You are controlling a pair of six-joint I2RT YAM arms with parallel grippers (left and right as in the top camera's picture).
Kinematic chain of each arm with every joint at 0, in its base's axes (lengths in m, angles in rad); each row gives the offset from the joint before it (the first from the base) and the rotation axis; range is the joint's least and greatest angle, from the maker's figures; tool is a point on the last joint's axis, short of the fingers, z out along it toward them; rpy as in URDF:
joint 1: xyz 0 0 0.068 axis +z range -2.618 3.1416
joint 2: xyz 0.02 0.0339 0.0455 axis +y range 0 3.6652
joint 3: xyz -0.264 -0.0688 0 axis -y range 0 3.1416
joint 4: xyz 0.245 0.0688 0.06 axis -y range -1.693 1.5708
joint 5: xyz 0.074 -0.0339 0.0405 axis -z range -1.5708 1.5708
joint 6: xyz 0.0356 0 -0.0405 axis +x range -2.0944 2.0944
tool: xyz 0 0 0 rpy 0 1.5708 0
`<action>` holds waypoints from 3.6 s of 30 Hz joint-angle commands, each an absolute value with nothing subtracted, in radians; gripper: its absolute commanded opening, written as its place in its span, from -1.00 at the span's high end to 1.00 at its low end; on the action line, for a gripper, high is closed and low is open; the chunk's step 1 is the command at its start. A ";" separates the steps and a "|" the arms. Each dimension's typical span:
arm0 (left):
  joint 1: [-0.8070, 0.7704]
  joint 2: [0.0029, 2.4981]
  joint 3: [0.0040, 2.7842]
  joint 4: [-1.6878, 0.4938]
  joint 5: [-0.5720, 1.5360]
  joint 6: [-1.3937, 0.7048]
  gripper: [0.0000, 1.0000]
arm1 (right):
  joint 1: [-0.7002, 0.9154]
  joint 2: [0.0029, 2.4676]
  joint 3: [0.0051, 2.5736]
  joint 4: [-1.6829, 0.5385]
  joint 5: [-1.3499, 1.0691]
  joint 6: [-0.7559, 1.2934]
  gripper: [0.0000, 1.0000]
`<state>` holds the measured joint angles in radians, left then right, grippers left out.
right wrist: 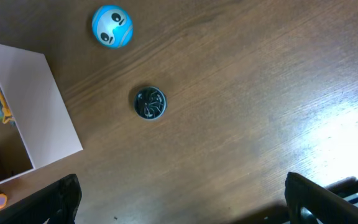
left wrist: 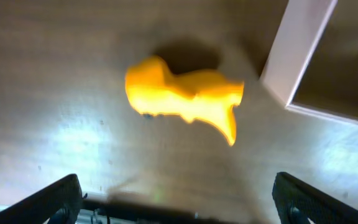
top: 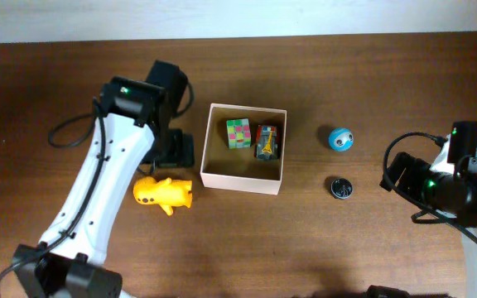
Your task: Pack container
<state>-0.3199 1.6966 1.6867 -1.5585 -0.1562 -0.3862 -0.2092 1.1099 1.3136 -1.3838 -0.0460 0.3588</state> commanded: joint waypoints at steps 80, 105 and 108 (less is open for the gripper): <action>-0.583 1.744 1.825 -1.227 -0.125 -0.418 -0.99 | -0.211 1.122 1.327 -1.376 -0.056 0.326 -0.97; -0.126 1.628 1.992 -1.546 -0.158 -0.320 -0.99 | 0.339 1.420 1.328 -0.958 -0.191 0.140 0.11; -0.126 1.628 1.992 -1.546 -0.158 -0.320 -0.98 | 0.370 1.465 1.328 -0.928 -0.143 0.143 0.12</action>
<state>-0.1287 1.6299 1.9846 -1.5448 -0.1471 -0.3359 0.3389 1.4204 1.3148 -0.9409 -0.1814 0.1478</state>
